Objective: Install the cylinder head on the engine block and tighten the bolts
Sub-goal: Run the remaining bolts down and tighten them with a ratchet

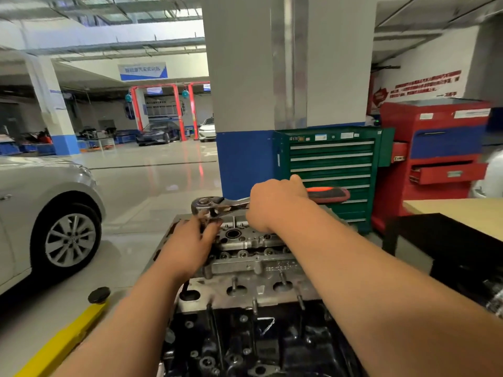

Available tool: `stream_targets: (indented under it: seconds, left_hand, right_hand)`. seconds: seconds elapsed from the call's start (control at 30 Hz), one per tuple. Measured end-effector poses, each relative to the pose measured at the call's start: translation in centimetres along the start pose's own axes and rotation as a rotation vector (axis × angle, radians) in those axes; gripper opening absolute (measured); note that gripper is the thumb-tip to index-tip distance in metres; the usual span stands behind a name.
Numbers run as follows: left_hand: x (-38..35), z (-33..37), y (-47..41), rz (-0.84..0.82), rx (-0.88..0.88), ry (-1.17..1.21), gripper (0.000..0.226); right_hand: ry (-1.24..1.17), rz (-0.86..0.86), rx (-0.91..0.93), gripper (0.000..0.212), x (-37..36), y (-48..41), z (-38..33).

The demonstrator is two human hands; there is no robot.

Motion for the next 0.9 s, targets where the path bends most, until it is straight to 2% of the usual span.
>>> stream_targets:
  seconds: [0.1,0.17,0.33,0.4,0.47,0.6,0.77,0.9]
  left_hand:
    - [0.0,0.2,0.0,-0.016,-0.032,-0.024,0.025]
    - [0.0,0.2,-0.3,-0.027,-0.035,-0.028,0.032]
    - [0.0,0.3,-0.3,-0.013,-0.053,-0.022,0.045]
    - [0.2,0.4,0.0,0.012,-0.039,-0.012,0.047]
    - [0.2,0.3,-0.1,-0.012,0.001,0.002,0.04]
    - [0.8,1.2,-0.4,-0.077,0.003,-0.072,0.022]
    - [6.3,3.8,-0.1,0.055,-0.069,0.115,0.026]
    - [7.8,0.8,1.6,-0.024,-0.004,0.142,0.02]
  right_hand:
    - [0.02,0.014,-0.001,0.042,-0.3,2.7,-0.3]
    - [0.027,0.068,0.011,0.051,-0.3,3.8,-0.6]
    - [-0.021,0.1,-0.027,0.044,-0.8,3.4,-0.5]
    - [-0.035,0.166,-0.043,0.035,-0.7,3.2,-0.5]
    - [-0.058,0.196,-0.03,0.022,-0.4,2.8,-0.2]
    - [-0.2,0.064,0.033,0.027,0.6,0.8,1.5]
    - [-0.192,0.269,0.106,0.016,5.9,1.1,1.3]
    - [-0.222,0.158,0.17,0.029,4.4,1.3,-1.8]
Point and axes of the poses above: each hand's wrist, its own y-axis away from the middle knuckle, its own x-axis out of the back of the hand, z = x × y, the point moved 9 cm from there along -y, towards the middle knuckle, and after that the axes turned 12 degrees about -z, right-handed, at the moved point
